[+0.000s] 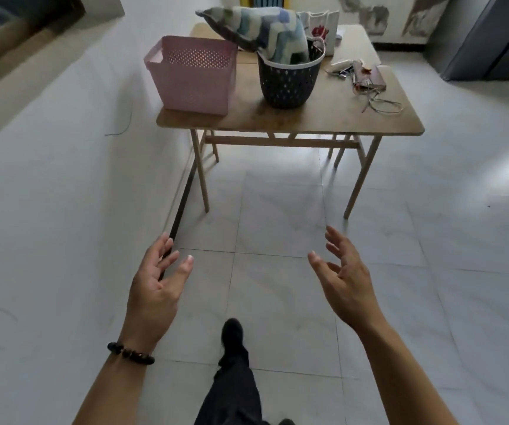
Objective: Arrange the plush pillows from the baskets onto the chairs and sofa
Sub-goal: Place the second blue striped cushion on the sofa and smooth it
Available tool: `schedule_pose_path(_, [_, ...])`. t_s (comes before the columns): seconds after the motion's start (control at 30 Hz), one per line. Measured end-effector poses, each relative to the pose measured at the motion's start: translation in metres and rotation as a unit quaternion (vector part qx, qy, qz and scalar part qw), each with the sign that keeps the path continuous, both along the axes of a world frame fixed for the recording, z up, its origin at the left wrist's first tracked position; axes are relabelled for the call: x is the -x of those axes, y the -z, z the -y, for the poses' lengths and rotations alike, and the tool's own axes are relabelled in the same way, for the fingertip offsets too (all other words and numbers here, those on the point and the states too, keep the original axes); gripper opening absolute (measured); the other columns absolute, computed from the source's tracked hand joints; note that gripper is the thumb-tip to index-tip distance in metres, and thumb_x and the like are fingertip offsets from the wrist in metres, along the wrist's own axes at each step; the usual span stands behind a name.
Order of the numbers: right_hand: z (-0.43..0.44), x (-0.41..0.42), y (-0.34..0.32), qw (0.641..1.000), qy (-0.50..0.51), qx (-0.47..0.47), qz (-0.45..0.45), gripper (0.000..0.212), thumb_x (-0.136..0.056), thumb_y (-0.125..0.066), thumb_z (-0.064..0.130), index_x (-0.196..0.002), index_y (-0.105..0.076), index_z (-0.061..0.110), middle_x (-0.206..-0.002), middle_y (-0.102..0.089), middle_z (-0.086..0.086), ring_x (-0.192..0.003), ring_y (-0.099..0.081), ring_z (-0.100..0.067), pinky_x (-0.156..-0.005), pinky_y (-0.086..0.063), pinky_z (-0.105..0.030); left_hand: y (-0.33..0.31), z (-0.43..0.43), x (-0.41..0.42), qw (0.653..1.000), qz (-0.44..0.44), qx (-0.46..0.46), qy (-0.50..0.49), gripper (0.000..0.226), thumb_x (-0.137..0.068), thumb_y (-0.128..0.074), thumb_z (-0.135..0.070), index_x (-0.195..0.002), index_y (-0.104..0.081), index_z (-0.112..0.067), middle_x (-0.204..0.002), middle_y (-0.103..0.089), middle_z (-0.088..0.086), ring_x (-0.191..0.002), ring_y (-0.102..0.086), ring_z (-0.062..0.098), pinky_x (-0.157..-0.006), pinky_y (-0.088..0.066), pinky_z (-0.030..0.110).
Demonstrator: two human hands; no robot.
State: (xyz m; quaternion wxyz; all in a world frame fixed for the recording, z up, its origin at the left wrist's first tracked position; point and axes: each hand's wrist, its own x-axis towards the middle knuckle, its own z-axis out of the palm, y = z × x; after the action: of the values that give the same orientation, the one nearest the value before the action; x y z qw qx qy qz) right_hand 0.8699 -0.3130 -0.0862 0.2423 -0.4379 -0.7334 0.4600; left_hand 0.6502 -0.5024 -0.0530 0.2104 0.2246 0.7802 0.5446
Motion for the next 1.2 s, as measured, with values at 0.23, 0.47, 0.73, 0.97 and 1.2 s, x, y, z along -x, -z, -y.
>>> schedule_pose_path(0.23, [-0.174,0.152,0.028,0.998,0.031,-0.016,0.046,0.072,-0.096,-0.068,0.029,-0.157,-0.031,0.023,-0.159,-0.04,0.001,-0.136,-0.046,-0.011,-0.111,-0.046,-0.037,0.046,-0.199,0.167,0.998,0.048,0.003,0.031,0.062,-0.097,-0.065,-0.017,-0.152,-0.039,-0.019,-0.149,-0.049,-0.003,-0.131,-0.053,0.013,-0.098,-0.047,0.022])
schedule_pose_path(0.47, [-0.323,0.249,-0.012,0.994,0.105,-0.027,0.034,0.068,-0.096,-0.068,0.029,-0.155,-0.035,0.026,-0.155,-0.044,0.001,-0.131,-0.047,-0.009,-0.107,-0.047,-0.034,-0.001,-0.388,0.301,0.994,0.008,0.021,0.104,0.059,-0.098,-0.063,-0.017,-0.152,-0.039,-0.019,-0.149,-0.049,-0.001,-0.132,-0.051,0.015,-0.102,-0.044,0.028])
schedule_pose_path(0.73, [-0.513,0.346,0.022,0.991,0.131,-0.021,0.009,0.065,-0.094,-0.071,0.025,-0.152,-0.042,0.024,-0.141,-0.047,0.014,-0.133,-0.05,-0.01,-0.109,-0.05,-0.044,0.032,-0.593,0.375,0.99,0.052,0.043,0.121,0.062,-0.096,-0.067,-0.02,-0.152,-0.04,-0.024,-0.15,-0.05,-0.002,-0.134,-0.052,0.013,-0.107,-0.046,0.033])
schedule_pose_path(0.97, [-0.714,0.451,-0.006,0.994,0.103,-0.019,-0.038,0.065,-0.093,-0.071,0.04,-0.149,-0.045,0.022,-0.138,-0.047,0.012,-0.13,-0.05,-0.009,-0.108,-0.05,-0.045,0.028,-0.762,0.443,0.991,0.115,0.055,0.051,0.089,-0.08,-0.072,-0.055,-0.153,-0.037,-0.018,-0.152,-0.049,0.001,-0.138,-0.048,0.015,-0.118,-0.038,0.043])
schedule_pose_path(1.2, [-0.863,0.564,-0.024,0.995,0.058,-0.044,0.07,0.11,-0.083,-0.07,0.067,-0.163,-0.014,0.013,-0.168,-0.02,-0.009,-0.156,-0.016,-0.023,-0.128,-0.015,-0.042,0.038,-0.839,0.469,0.951,0.299,-0.036,-0.068,0.089,-0.065,-0.085,-0.063,-0.131,-0.065,-0.006,-0.128,-0.071,0.002,-0.122,-0.066,0.018,-0.111,-0.047,0.046])
